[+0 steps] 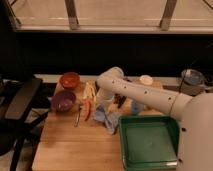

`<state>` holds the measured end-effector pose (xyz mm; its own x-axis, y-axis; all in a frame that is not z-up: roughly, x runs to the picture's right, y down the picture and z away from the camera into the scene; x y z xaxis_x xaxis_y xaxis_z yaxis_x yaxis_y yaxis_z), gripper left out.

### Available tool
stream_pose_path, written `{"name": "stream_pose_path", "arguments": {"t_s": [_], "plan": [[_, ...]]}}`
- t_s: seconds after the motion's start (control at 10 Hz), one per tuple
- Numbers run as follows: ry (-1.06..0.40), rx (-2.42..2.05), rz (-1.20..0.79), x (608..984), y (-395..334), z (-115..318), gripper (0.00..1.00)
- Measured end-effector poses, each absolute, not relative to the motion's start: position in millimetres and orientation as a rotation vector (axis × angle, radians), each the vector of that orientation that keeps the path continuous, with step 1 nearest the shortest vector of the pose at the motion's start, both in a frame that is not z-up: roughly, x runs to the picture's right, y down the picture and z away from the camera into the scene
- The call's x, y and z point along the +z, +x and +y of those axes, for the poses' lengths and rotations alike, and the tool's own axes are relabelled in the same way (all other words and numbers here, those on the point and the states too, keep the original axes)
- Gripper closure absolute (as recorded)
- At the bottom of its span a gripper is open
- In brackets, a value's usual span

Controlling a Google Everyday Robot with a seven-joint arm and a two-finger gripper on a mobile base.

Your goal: Place sponge in metal cup

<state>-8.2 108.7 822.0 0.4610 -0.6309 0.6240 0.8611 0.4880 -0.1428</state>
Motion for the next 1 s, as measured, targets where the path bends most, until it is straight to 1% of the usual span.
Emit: {"name": "stream_pose_path", "arguments": {"t_s": [0.3,0.6,0.8,1.0], "plan": [[-0.413,-0.769,-0.487,789.9,36.9,54.1,1.0],[-0.371,-0.574,-0.418,766.3,110.3,8.8,1.0],[-0.371,-0.467,-0.369,762.8,161.0,-3.8,1.0],[-0.378,-0.362,-0.341,764.0,210.9,-4.1,1.0]]}}
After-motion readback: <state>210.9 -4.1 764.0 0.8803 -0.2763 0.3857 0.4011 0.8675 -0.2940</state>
